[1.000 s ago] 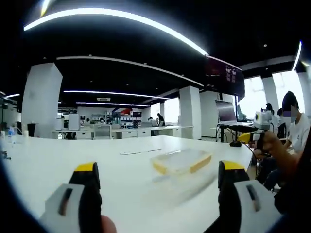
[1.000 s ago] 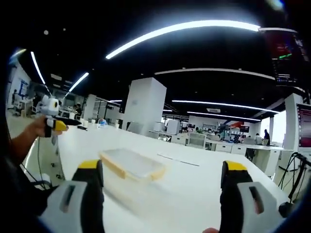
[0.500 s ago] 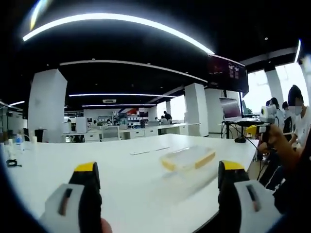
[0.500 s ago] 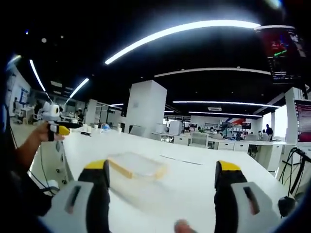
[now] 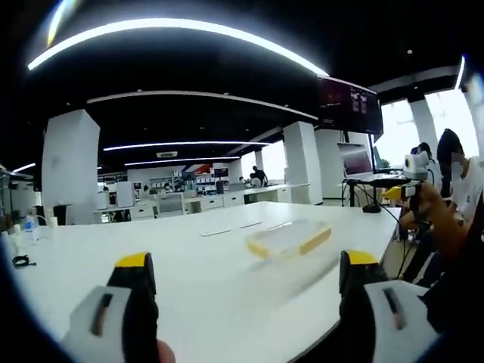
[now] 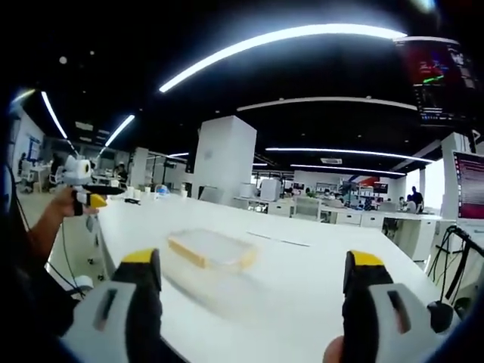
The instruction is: Snap each plastic latch of the storage box into its locked position after aligning the lid with the box until every specified latch is closed and the lid sits flush.
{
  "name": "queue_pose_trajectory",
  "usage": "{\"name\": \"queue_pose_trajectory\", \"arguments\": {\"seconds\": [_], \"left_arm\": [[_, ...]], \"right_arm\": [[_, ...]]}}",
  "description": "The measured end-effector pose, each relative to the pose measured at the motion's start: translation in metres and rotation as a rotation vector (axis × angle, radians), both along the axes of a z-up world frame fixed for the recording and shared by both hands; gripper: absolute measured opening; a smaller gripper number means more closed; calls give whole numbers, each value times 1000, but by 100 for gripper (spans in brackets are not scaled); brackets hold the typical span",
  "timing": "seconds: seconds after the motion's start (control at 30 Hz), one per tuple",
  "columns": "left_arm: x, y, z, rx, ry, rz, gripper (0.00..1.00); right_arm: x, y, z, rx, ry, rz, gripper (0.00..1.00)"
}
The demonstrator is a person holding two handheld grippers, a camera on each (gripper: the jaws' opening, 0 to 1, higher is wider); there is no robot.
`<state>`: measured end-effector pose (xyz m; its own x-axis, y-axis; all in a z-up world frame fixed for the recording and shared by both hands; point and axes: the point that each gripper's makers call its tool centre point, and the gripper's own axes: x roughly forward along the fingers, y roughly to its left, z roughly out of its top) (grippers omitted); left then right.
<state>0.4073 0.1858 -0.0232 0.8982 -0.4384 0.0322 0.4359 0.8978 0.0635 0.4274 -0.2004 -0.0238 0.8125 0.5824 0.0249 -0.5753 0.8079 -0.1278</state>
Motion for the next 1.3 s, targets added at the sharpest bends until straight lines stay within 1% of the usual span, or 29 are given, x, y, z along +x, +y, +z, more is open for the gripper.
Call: {"name": "queue_pose_trajectory", "arguments": {"seconds": [0.07,0.1,0.13,0.17,0.2,0.23,0.3,0.33,0.37,0.4,0.43,0.5,0.57,0.73,0.83,0.93,0.97,1.0,1.03,1.23,1.3], "left_arm": [[0,-2,-3,-3,8,-7,100],[0,-2,-3,-5,11,-9,98],[-2,-4,-6,-30,42,-24,86],[-4,-6,-9,-54,72,-39,79],[-2,-2,-1,-99,41,-24,77],[-2,0,3,-119,21,-14,79],[-3,4,1,-70,20,1,86],[-4,1,1,-54,14,-6,94],[-4,-1,1,-51,8,-10,100],[-5,-5,1,-39,5,-23,100],[-7,-8,-2,-22,12,-35,100],[-7,-11,-2,-1,4,-36,100],[-7,-13,-3,12,2,-41,100],[-7,-7,6,-23,-34,-32,100],[-7,-6,6,-28,-26,-31,100],[-6,-6,-1,-10,7,-30,100],[-6,-7,-2,-8,12,-33,100],[-6,-8,-4,-14,27,-42,100],[-6,-9,-5,-19,33,-46,100],[-4,-14,-14,-2,69,-70,100],[-4,-16,-16,2,77,-78,100]], "right_arm": [[-1,1,0,-1,-5,6,100],[-2,1,0,-2,-7,11,100],[-4,6,-2,12,12,39,99],[-6,9,-1,31,12,62,99],[-9,12,1,49,5,83,96],[-12,15,3,84,10,104,95],[-13,15,7,98,-1,114,99],[-14,16,9,99,-19,118,100],[-14,15,9,95,-22,114,100],[-12,13,12,89,-44,99,100],[-11,12,14,85,-54,93,100],[-10,11,13,72,-55,89,100],[-8,11,14,80,-64,87,100],[-7,10,13,78,-60,89,100],[-7,10,12,79,-48,89,100],[-5,10,11,84,-32,87,100],[-4,10,9,80,-24,82,100],[-2,8,1,68,21,66,100],[-1,9,-3,58,38,65,100],[2,8,-15,18,78,54,100],[2,8,-17,11,86,55,100]]}}
